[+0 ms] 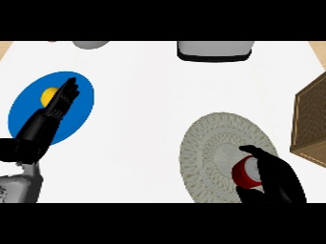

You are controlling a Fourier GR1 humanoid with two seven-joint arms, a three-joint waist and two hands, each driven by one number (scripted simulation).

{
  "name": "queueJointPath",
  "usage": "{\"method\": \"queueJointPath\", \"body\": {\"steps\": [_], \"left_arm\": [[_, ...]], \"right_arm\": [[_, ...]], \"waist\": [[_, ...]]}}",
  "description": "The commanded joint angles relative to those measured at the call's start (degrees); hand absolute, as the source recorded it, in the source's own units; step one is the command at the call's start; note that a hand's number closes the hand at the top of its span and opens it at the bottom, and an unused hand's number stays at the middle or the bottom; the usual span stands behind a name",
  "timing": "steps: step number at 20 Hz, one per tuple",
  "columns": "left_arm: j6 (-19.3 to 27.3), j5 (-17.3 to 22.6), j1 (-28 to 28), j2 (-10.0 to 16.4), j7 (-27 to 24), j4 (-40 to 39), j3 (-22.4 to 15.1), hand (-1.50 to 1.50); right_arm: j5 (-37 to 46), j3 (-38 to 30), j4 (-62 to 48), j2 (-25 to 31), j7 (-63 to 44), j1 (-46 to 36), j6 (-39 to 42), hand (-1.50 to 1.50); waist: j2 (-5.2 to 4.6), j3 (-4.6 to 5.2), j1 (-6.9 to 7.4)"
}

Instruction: Pick the can from the placemat and place it in the basket

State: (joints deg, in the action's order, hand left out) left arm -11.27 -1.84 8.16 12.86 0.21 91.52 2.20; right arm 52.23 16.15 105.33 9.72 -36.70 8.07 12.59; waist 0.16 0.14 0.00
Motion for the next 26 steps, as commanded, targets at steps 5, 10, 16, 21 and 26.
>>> {"method": "queueJointPath", "body": {"steps": [5, 10, 16, 21, 26], "left_arm": [[0.06, -0.17, 4.13, -0.55, 4.32, 0.39, 1.08, 0.00], [-3.55, 2.11, 0.95, 1.37, 1.21, 0.52, 2.78, 0.00], [-1.64, 0.52, 0.41, -0.74, 3.53, 1.96, 1.21, 0.00], [-0.62, -1.89, 1.75, -1.67, -1.94, -4.45, 1.37, 0.00], [-0.93, -1.76, 1.18, -1.43, -1.74, -2.63, 1.33, 0.00]], "right_arm": [[3.88, 2.48, -6.18, 0.35, 4.79, 1.53, -2.88, 1.50], [4.83, 1.25, -5.67, 4.92, 7.81, -2.27, 0.47, 1.50], [15.42, 16.43, 4.50, 3.80, 6.55, 12.10, -6.18, 1.50], [18.92, 19.39, 4.98, 4.65, 8.95, 16.42, -14.45, 1.50], [9.87, 19.52, 12.25, -0.45, 9.55, 16.02, -15.05, 1.50]], "waist": [[-0.14, -0.15, -0.15], [-0.13, -0.14, 0.13], [0.08, -0.13, -0.54], [-0.10, -0.13, -0.66], [-0.15, -0.13, -0.42]]}}
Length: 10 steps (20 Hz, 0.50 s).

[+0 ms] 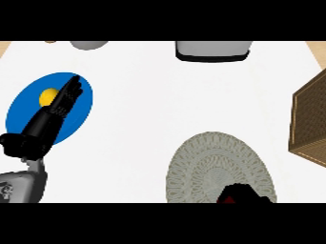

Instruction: Pick the can from the placemat and place it in the basket

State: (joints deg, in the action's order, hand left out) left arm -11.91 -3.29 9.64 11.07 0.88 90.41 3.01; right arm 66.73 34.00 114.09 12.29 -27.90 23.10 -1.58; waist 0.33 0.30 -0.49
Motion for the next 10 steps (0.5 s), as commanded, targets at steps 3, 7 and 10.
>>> {"method": "queueJointPath", "body": {"steps": [3, 7, 10], "left_arm": [[-0.63, 0.02, -1.28, 0.11, -1.41, -0.33, 0.08, 0.00], [0.41, -0.07, -2.22, -0.17, 1.08, 2.90, 0.09, 0.00], [-0.47, 0.53, -2.74, 0.17, 1.89, 3.57, 0.12, 0.00]], "right_arm": [[-7.06, 3.40, 12.75, -0.74, 4.60, 8.31, -7.79, 1.50], [-6.43, 8.82, 24.65, -2.84, 5.43, 9.93, -11.72, 1.50], [-6.31, 7.90, 34.57, -1.75, 2.58, 11.11, -10.17, 1.50]], "waist": [[0.04, -0.34, -0.70], [0.47, -0.34, -0.90], [0.21, -0.29, -0.54]]}}
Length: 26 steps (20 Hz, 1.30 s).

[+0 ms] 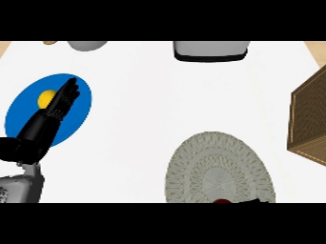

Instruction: Pick the can from the placemat and place it in the basket

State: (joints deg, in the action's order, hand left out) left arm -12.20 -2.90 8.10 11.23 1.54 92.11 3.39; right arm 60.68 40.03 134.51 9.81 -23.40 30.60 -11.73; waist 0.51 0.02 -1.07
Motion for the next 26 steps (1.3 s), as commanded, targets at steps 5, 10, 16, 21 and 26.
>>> {"method": "queueJointPath", "body": {"steps": [5, 10, 16, 21, 26], "left_arm": [[0.18, -0.21, 0.48, -0.40, 0.14, -0.75, 0.05, 0.00], [0.59, -1.08, 0.82, 0.18, -0.42, -0.28, 0.37, 0.00], [-0.82, 1.60, 4.28, 1.16, 2.09, -1.61, 2.29, 0.00], [-0.06, -1.02, -0.20, -0.65, -0.82, 0.59, -0.73, 0.00], [-0.73, -0.79, 0.82, 0.08, 0.36, -0.19, -0.35, 0.00]], "right_arm": [[1.41, 2.02, 19.45, 1.12, -6.81, 3.48, 2.77, 1.50], [2.75, -5.49, 21.08, 2.18, -11.18, 0.68, 5.42, 1.50], [1.23, -12.15, 19.49, -1.54, -17.74, -9.83, 9.53, 1.50], [0.40, -22.55, 14.75, -4.46, -24.67, -24.60, 14.73, 1.50], [-7.19, -39.38, 6.79, -3.03, -25.88, -39.64, 16.98, 1.50]], "waist": [[-0.36, 0.09, 0.10], [-0.49, 0.11, 0.16], [-0.74, 0.16, 0.46], [-0.60, 0.13, 1.56], [-0.67, -0.01, 1.53]]}}
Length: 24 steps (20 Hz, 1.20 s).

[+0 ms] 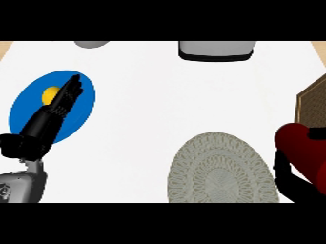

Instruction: Pick the can from the placemat and place it in the basket

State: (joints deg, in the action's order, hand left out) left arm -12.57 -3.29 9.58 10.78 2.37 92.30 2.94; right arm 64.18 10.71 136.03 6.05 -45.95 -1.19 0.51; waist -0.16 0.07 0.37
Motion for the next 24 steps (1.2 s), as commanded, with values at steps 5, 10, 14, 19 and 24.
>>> {"method": "queueJointPath", "body": {"steps": [5, 10, 14, 19, 24], "left_arm": [[1.00, -0.64, 2.47, -0.47, -0.02, -1.12, 0.34, 0.00], [-0.26, 0.02, -1.23, -0.04, -1.40, 0.17, 0.74, 0.00], [-1.47, 0.79, 1.81, 1.13, -2.58, -4.11, 2.45, 0.00], [-0.95, -0.16, -0.13, -0.16, -0.88, -0.67, 0.90, 0.00], [-0.98, -0.35, 0.61, -0.39, -1.06, -2.00, 1.42, 0.00]], "right_arm": [[-15.28, -23.63, -3.44, 3.91, -4.41, -19.97, 6.49, 1.50], [-28.63, -39.27, -14.95, 11.37, 5.64, -18.38, 5.19, 1.50], [-37.13, -45.56, -21.08, 17.04, 9.09, -19.17, 9.73, 1.50], [-37.76, -48.09, -32.75, 18.25, 20.84, -15.78, 5.66, 1.50], [-36.85, -49.43, -39.47, 20.51, 29.75, -15.07, 0.23, 1.50]], "waist": [[0.11, -0.09, -0.39], [0.16, -0.15, -0.52], [0.15, -0.11, -0.80], [0.12, -0.11, -0.39], [0.12, -0.09, -0.35]]}}
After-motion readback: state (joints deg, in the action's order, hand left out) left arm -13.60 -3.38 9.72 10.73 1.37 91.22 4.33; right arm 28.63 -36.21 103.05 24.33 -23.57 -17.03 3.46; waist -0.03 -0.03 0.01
